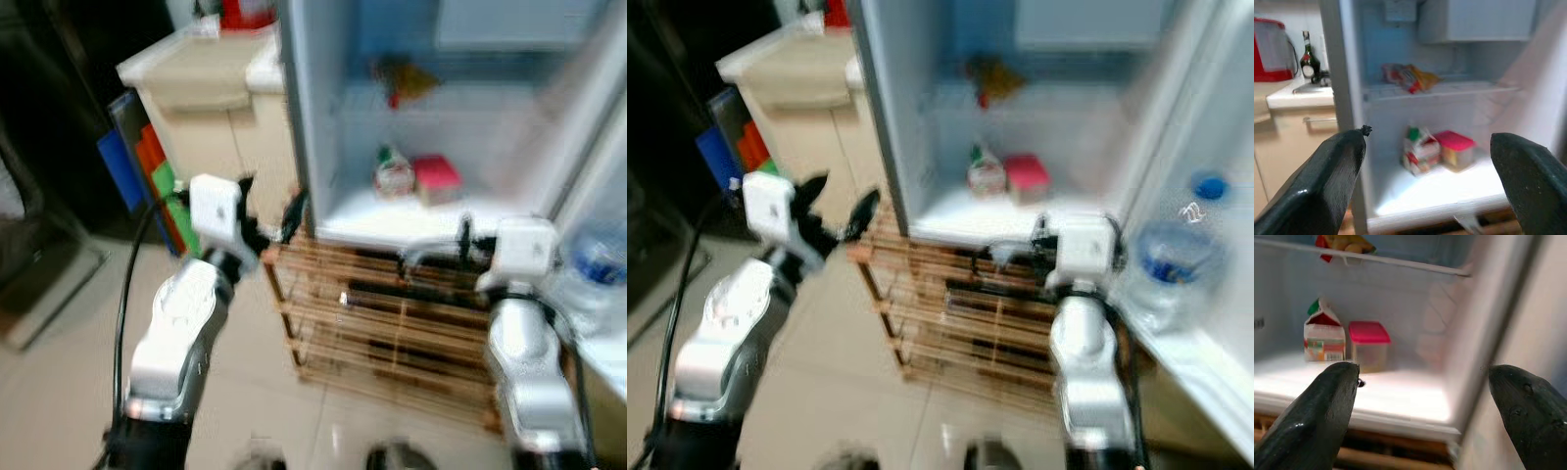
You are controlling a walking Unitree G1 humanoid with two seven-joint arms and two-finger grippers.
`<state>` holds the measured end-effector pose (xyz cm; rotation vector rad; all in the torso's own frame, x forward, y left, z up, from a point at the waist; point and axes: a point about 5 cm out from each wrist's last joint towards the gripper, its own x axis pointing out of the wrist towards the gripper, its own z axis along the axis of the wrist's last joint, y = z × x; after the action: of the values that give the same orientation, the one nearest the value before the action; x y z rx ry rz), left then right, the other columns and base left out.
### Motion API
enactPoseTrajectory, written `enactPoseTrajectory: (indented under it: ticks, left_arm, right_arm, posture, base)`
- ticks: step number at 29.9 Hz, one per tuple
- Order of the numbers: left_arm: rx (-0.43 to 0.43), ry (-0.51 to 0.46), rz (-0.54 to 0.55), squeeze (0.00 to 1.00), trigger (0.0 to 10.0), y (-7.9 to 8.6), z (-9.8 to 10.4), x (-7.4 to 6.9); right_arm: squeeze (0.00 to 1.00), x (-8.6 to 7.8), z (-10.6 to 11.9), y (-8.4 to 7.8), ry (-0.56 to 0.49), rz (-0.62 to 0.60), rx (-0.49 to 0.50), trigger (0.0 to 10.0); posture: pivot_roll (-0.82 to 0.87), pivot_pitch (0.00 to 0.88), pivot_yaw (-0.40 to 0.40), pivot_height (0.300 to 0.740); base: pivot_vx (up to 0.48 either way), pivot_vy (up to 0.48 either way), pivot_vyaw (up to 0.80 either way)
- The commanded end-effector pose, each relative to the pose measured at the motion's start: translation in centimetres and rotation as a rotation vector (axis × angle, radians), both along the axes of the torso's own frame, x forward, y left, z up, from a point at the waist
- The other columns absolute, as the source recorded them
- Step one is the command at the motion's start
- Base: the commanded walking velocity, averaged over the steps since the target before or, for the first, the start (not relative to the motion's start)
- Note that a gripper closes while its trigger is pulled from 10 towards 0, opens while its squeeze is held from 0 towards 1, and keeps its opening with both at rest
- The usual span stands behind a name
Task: Restocking fridge
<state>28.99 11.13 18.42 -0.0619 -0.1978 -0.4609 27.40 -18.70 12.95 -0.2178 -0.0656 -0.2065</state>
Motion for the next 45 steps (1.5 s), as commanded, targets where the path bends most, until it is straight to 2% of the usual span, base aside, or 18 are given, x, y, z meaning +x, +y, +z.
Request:
enactPoseTrajectory:
  ticks: [1, 11, 15, 20, 22, 25, 27, 28, 30, 31, 32, 34, 36, 37, 39, 43, 44, 45]
  left_arm:
    - [0.004, -0.003, 0.021, 0.0, 10.0, 0.6, -0.1, -0.1]
    - [-0.01, -0.015, 0.005, 0.0, 10.0, 0.2, -0.1, -0.3]
    - [-0.004, -0.023, 0.003, 0.0, 10.0, 0.5, 0.1, -0.3]
    - [-0.012, 0.003, 0.034, 0.0, 10.0, 1.3, -0.2, 0.6]
    - [-0.001, 0.024, 0.032, 0.0, 10.0, 1.4, -0.6, 0.9]
    - [0.061, 0.097, 0.031, 0.0, 10.0, 1.5, -2.4, 1.6]
    - [0.177, 0.227, 0.027, 0.0, 10.0, 1.6, -5.4, 2.1]
    - [0.272, 0.305, 0.024, 0.0, 10.0, 1.7, -7.3, 2.2]
    - [0.412, 0.509, 0.023, 0.0, 10.0, 2.4, -11.2, 1.9]
    - [0.412, 0.509, 0.023, 0.0, 10.0, 2.4, -11.2, 1.9]
    - [0.458, 0.669, 0.008, 0.0, 10.0, 2.9, -14.0, 1.3]
    - [0.511, 0.725, -0.004, 0.0, 10.0, 3.2, -15.4, 0.9]
    - [0.55, 0.743, 0.013, 0.0, 10.0, 3.7, -16.1, 0.9]
    - [0.55, 0.743, 0.013, 0.0, 10.0, 3.7, -16.1, 0.9]
    - [0.573, 0.768, 0.024, 0.0, 10.0, 4.1, -16.8, 0.8]
    - [0.598, 0.797, 0.019, 0.0, 10.0, 4.4, -17.5, 0.5]
    - [0.622, 0.833, 0.015, 0.0, 10.0, 4.7, -18.2, 0.1]
    - [0.606, 0.922, 0.034, 0.0, 10.0, 5.3, -19.2, -0.6]
  right_arm:
    - [0.0, -0.1, 0.4, -1.0, -0.019, -0.045, -0.013, 10.0]
    - [0.0, -0.5, -0.2, -0.4, -0.001, 0.047, -0.012, 10.0]
    - [0.0, -2.8, -3.1, 0.2, 0.12, 0.195, -0.016, 10.0]
    - [0.0, -6.3, -7.4, -1.2, 0.351, 0.224, -0.042, 10.0]
    - [0.0, -7.4, -9.6, -2.7, 0.483, 0.169, -0.037, 10.0]
    - [0.0, -8.1, -11.2, -5.5, 0.585, 0.004, -0.039, 10.0]
    - [0.0, -8.3, -11.8, -7.7, 0.626, -0.147, -0.061, 10.0]
    - [0.0, -8.4, -11.9, -9.0, 0.642, -0.226, -0.056, 10.0]
    - [0.0, -8.4, -12.1, -11.3, 0.678, -0.362, -0.072, 10.0]
    - [0.0, -8.4, -12.1, -11.3, 0.678, -0.362, -0.072, 10.0]
    - [0.0, -8.3, -11.8, -13.3, 0.694, -0.455, -0.134, 10.0]
    - [0.0, -8.1, -11.3, -15.1, 0.698, -0.532, -0.173, 10.0]
    - [0.0, -7.9, -10.1, -17.4, 0.676, -0.633, -0.231, 10.0]
    - [0.0, -7.9, -10.1, -17.4, 0.676, -0.633, -0.231, 10.0]
    - [0.0, -6.9, -7.3, -19.9, 0.59, -0.735, -0.317, 10.0]
    - [0.0, -5.7, -5.1, -20.4, 0.502, -0.762, -0.372, 10.0]
    - [0.0, -4.8, -3.7, -20.7, 0.443, -0.772, -0.398, 10.0]
    - [0.0, -3.6, -2.0, -20.8, 0.368, -0.769, -0.413, 10.0]
  posture:
    - [-0.11, 0.0, 0.095, 0.74]
    - [-0.11, 0.0, 0.09, 0.74]
    - [-0.11, 0.0, 0.088, 0.74]
    - [-0.12, 0.0, 0.103, 0.74]
    - [-0.13, 0.0, 0.11, 0.74]
    - [-0.14, 0.0, 0.117, 0.74]
    - [-0.14, 0.0, 0.119, 0.74]
    - [-0.15, 0.0, 0.121, 0.74]
    - [-0.15, 0.0, 0.123, 0.74]
    - [-0.15, 0.0, 0.123, 0.74]
    - [-0.15, 0.0, 0.124, 0.74]
    - [-0.16, 0.0, 0.128, 0.74]
    - [-0.17, 0.0, 0.129, 0.74]
    - [-0.17, 0.0, 0.129, 0.74]
    - [-0.17, 0.0, 0.133, 0.74]
    - [-0.18, 0.0, 0.136, 0.74]
    - [-0.18, 0.0, 0.136, 0.74]
    - [-0.18, 0.0, 0.14, 0.74]
  base:
    - [-0.352, -0.326, 0.0]
    - [-0.213, -0.193, 0.0]
    - [0.0, 0.0, 0.0]
    - [0.0, 0.0, 0.0]
    - [0.0, 0.0, 0.0]
    - [0.0, 0.0, 0.0]
    - [0.0, 0.0, 0.0]
    - [0.0, 0.0, 0.0]
    - [0.0, 0.0, 0.0]
    - [0.0, 0.0, 0.0]
    - [0.0, 0.0, 0.0]
    - [0.0, 0.0, 0.0]
    - [0.0, 0.0, 0.0]
    - [0.0, 0.0, 0.0]
    - [0.0, 0.0, 0.0]
    - [0.0, 0.0, 0.0]
    - [0.0, 0.0, 0.0]
    - [0.0, 0.0, 0.0]
